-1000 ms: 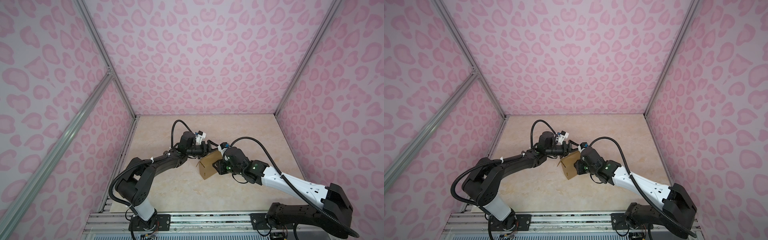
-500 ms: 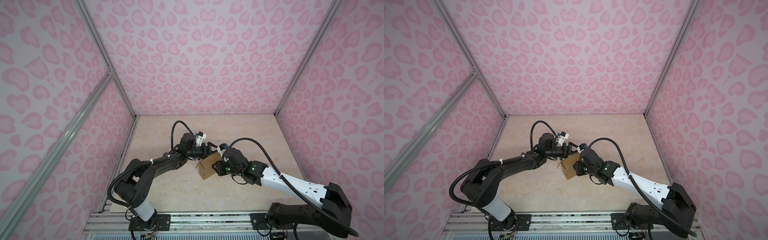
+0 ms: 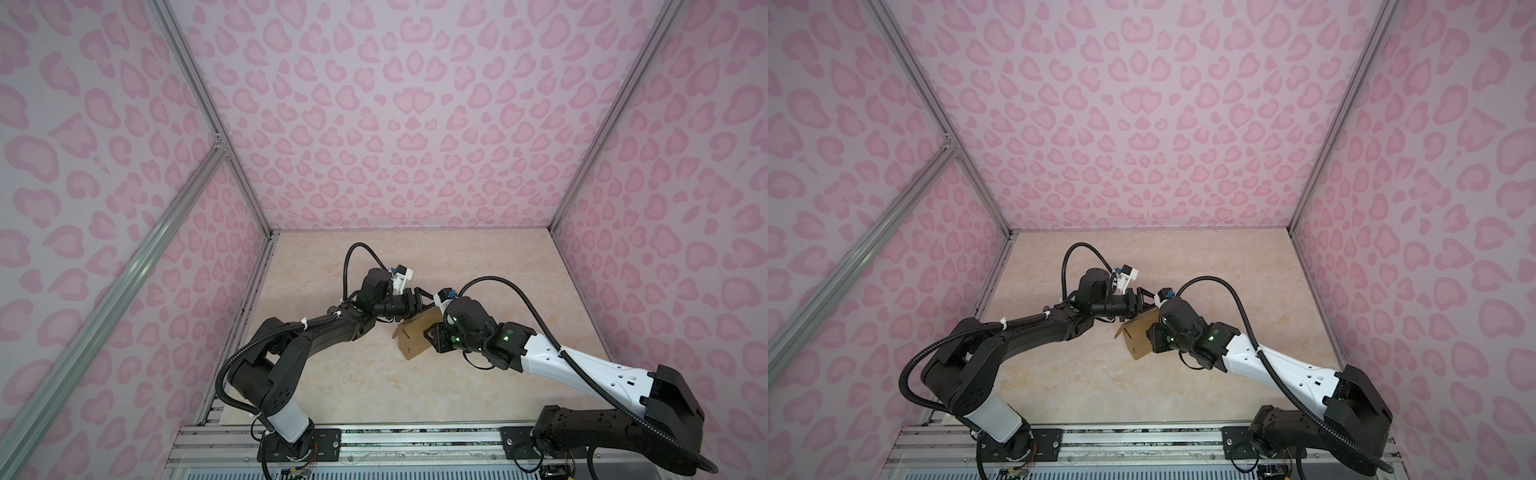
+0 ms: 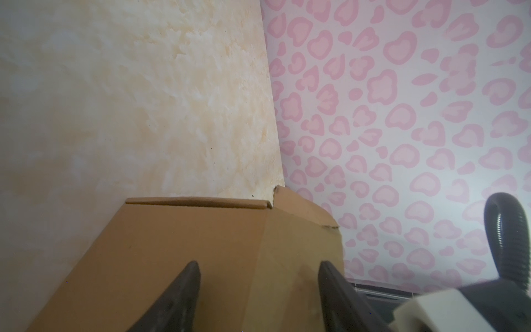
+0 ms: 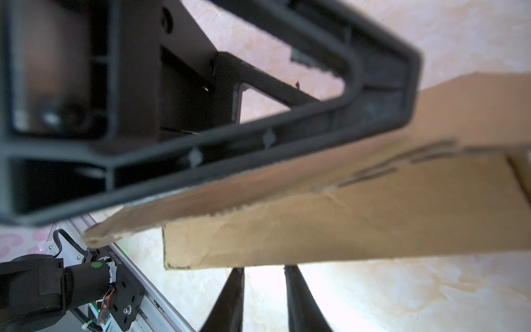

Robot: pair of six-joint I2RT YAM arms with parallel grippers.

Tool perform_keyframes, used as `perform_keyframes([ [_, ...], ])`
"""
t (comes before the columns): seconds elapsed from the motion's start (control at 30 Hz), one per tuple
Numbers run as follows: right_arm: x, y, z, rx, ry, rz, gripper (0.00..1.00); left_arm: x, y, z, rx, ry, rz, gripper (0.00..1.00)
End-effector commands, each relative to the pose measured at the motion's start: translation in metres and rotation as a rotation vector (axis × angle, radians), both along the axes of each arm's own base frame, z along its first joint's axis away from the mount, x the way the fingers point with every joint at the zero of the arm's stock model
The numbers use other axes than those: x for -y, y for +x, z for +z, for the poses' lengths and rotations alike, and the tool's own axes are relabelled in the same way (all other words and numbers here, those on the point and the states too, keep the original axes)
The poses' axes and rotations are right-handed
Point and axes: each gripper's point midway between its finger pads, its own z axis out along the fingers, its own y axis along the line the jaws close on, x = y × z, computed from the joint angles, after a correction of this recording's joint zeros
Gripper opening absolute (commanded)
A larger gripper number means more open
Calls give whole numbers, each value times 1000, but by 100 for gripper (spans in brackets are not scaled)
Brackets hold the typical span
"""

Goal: Fold the paper box

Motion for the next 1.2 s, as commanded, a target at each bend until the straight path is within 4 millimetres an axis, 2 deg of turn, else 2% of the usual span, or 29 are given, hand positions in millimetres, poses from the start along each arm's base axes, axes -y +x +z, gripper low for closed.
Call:
perform_keyframes([
  [0.0,-1,7,5,34,15,-26,27,-1,-9,-8,-26,27,-28,68],
  [0.23,1,8,9,44,8,-28,27,-4,1,12,19,8,1,77],
  [0.43,3,7,7,44,7,-31,27,-4,9,27,44,-17,16,79],
  [0.63,4,7,8,45,8,-31,27,-11,18,32,60,-17,34,82],
  [0.77,4,7,11,49,11,-31,27,-22,27,35,74,-15,70,83],
  [0.97,6,6,17,59,6,-29,27,-42,41,53,131,-15,140,86],
  [1.17,11,5,29,79,-10,-26,27,-66,44,69,202,27,217,86],
])
